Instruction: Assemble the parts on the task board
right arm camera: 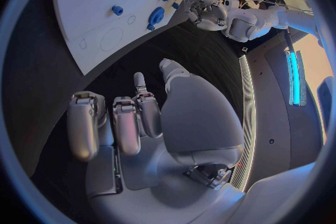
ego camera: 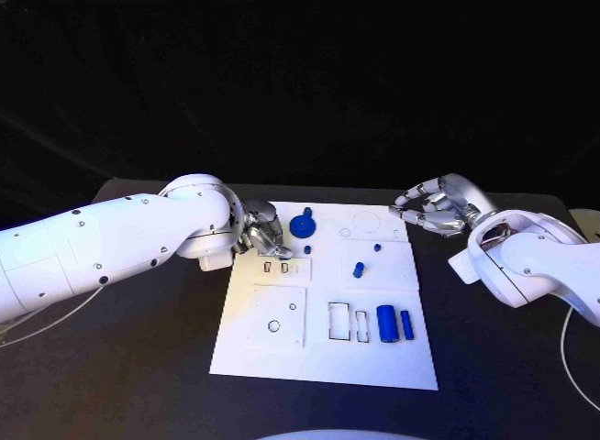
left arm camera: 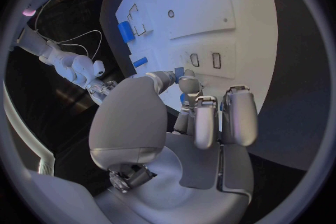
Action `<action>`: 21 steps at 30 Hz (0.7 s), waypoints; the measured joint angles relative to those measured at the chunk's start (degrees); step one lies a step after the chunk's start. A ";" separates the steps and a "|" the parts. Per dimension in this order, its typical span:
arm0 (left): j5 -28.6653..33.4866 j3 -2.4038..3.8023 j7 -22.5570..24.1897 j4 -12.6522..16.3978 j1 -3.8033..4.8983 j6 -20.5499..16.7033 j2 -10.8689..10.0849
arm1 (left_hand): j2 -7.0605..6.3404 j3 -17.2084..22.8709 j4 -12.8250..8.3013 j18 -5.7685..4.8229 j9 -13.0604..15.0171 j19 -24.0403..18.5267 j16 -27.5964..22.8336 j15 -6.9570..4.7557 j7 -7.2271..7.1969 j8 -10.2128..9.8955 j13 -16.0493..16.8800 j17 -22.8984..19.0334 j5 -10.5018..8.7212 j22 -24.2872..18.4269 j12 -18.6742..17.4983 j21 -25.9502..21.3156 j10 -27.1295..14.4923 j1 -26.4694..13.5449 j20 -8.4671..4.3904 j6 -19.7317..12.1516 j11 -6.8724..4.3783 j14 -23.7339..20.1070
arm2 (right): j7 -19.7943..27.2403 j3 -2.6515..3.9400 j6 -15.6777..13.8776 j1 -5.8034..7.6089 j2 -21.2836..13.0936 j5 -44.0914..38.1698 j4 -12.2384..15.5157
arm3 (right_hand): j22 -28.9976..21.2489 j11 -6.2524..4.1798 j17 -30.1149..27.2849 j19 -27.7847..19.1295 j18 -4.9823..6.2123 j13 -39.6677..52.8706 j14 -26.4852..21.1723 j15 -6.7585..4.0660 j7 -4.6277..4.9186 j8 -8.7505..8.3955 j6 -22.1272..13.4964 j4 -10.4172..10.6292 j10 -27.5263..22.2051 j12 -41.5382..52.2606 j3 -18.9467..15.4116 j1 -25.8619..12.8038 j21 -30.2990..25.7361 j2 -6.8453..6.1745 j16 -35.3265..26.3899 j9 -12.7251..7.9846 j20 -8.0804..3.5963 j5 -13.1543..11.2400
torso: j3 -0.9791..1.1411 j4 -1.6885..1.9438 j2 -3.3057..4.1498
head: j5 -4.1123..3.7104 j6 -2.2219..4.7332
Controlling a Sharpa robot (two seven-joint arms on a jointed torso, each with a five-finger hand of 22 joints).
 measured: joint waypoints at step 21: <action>8.77 -1.92 -1.94 -15.93 4.20 19.31 9.56 | 0.58 -0.58 -0.58 0.00 0.07 -0.22 0.45 0.01 -0.03 0.63 -0.13 0.00 -0.99 -0.70 0.45 0.00 0.41 -1.68 0.21 0.04 0.00 0.00 | 0.00 0.00 -0.03 0.00 0.18 0.01 -0.19 | 0.04 0.00 -0.02 0.00 0.00 -0.01 0.00 0.00 0.00 0.00 0.00 0.00 0.00 0.00 0.00 0.00 0.00 0.00 0.00 0.00 0.00 0.00 | -0.06 0.11 -0.04 | 0.37 -0.19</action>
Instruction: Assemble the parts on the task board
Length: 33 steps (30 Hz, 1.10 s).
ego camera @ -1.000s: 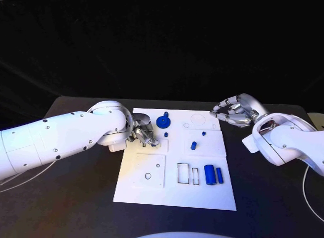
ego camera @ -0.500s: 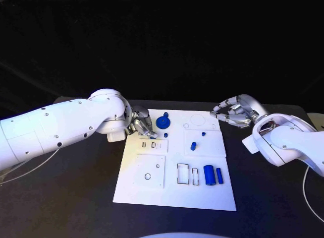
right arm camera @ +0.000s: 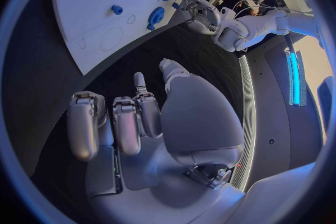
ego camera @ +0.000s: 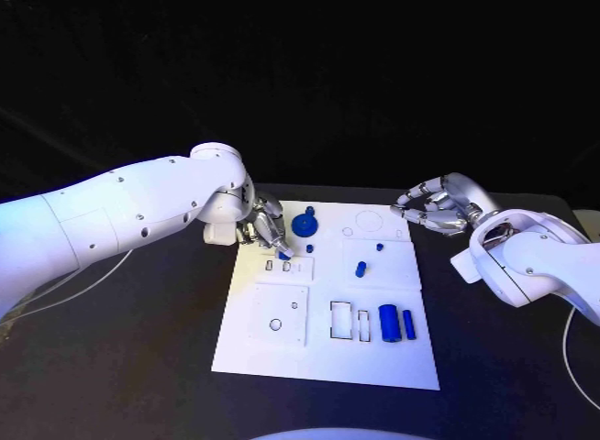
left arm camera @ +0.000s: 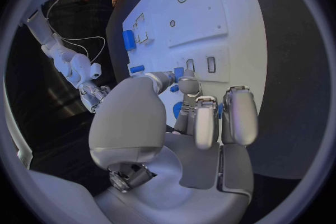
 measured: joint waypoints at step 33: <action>-2.15 -1.77 -1.33 -3.84 0.33 4.95 5.01 | 1.46 -1.25 -1.25 0.00 1.61 0.00 0.00 0.01 0.12 -0.18 3.23 0.00 -0.86 0.23 2.37 0.00 0.82 -1.25 0.00 -0.11 0.41 0.00 | -0.01 -0.01 -0.04 0.00 0.17 0.00 0.05 | -0.02 0.00 -0.02 0.00 0.00 -0.02 0.00 0.00 0.00 0.00 0.00 0.00 0.00 0.00 0.00 0.00 0.00 0.00 0.00 0.00 0.00 0.32 | -0.07 0.00 0.12 | -0.16 -0.30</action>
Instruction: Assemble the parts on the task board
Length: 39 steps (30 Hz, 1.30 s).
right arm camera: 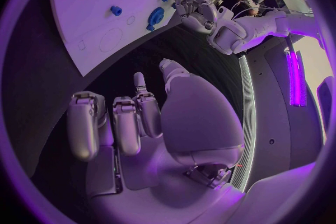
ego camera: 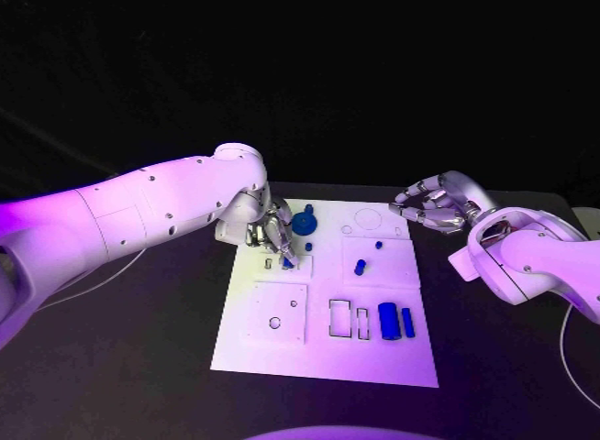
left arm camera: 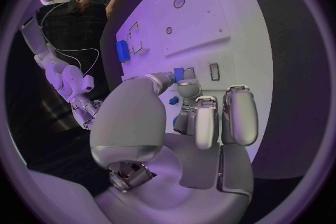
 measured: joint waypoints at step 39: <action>-2.00 -0.73 0.23 -0.58 0.21 0.55 0.13 | 0.37 -0.32 -0.32 0.00 -0.01 0.00 0.00 0.00 -0.02 -0.08 0.33 0.00 -0.49 -0.01 0.31 0.00 0.19 -0.54 0.00 0.05 -0.20 0.00 | 0.07 0.02 -0.04 0.00 -0.17 0.00 0.14 | 0.03 0.00 0.04 0.00 0.00 0.04 0.00 0.00 0.00 0.00 0.00 0.00 0.00 0.00 0.00 0.00 0.00 0.00 0.00 0.00 0.00 0.00 | 0.02 -0.05 -0.04 | -0.02 -0.04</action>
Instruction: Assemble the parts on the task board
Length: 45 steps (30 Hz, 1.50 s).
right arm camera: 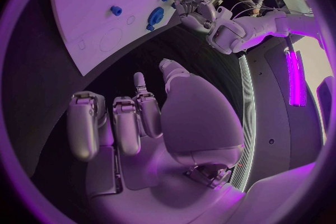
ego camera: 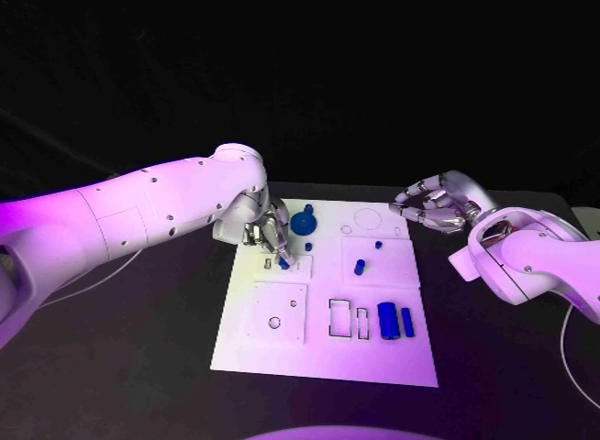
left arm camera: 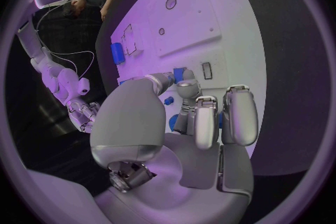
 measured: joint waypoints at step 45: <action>-1.98 -0.28 0.05 1.06 -0.12 -0.07 -0.49 | 1.36 5.29 -5.10 0.00 0.69 0.00 0.22 0.00 -0.92 0.88 2.09 0.00 0.11 0.87 1.95 0.00 0.85 -7.39 0.00 1.76 -0.41 -0.02 | 0.13 -0.02 -0.11 0.00 -0.25 0.00 0.15 | -0.03 0.00 -0.03 0.00 0.00 -0.03 0.00 0.00 0.00 0.23 0.00 0.00 0.00 0.00 0.33 0.00 -0.32 0.00 0.00 0.00 0.00 0.00 | 0.02 -0.01 0.05 | 0.05 0.24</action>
